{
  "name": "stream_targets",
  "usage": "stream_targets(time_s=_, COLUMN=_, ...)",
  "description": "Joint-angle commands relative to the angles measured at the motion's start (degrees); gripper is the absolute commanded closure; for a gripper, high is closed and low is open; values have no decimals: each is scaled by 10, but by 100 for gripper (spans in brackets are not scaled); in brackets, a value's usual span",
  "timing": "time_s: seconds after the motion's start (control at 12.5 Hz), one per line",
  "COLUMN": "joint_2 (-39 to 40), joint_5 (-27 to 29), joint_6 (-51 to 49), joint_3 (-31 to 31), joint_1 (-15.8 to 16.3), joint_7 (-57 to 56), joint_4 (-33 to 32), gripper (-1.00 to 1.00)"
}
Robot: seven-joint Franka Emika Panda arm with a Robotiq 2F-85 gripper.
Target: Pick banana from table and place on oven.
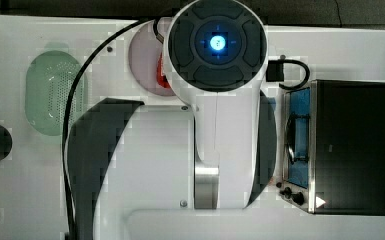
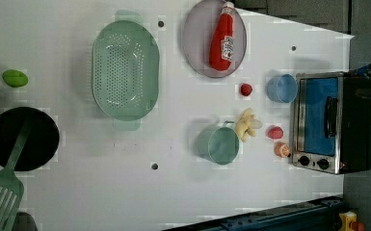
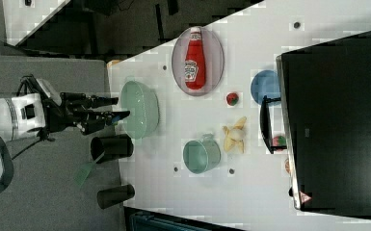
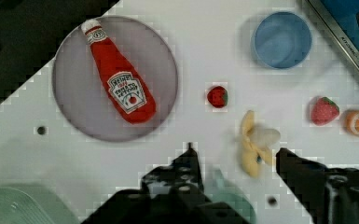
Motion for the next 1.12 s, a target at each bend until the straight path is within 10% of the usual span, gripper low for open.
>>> stream_targets(time_s=0.08, joint_2=-264, joint_5=-9, joint_6=-79, joint_3=-10, joint_1=-15, joint_7=65, joint_4=-188, gripper=-58)
stream_targets(time_s=0.24, joint_2=-264, joint_5=-9, joint_6=-79, joint_3=-10, joint_1=-15, joint_7=65, joint_4=-192, gripper=-100)
stream_targets(time_s=1.12, joint_2=-161, joint_5=-9, joint_6=140, joint_3=-6, joint_1=-15, joint_7=65, joint_4=-314, gripper=-100)
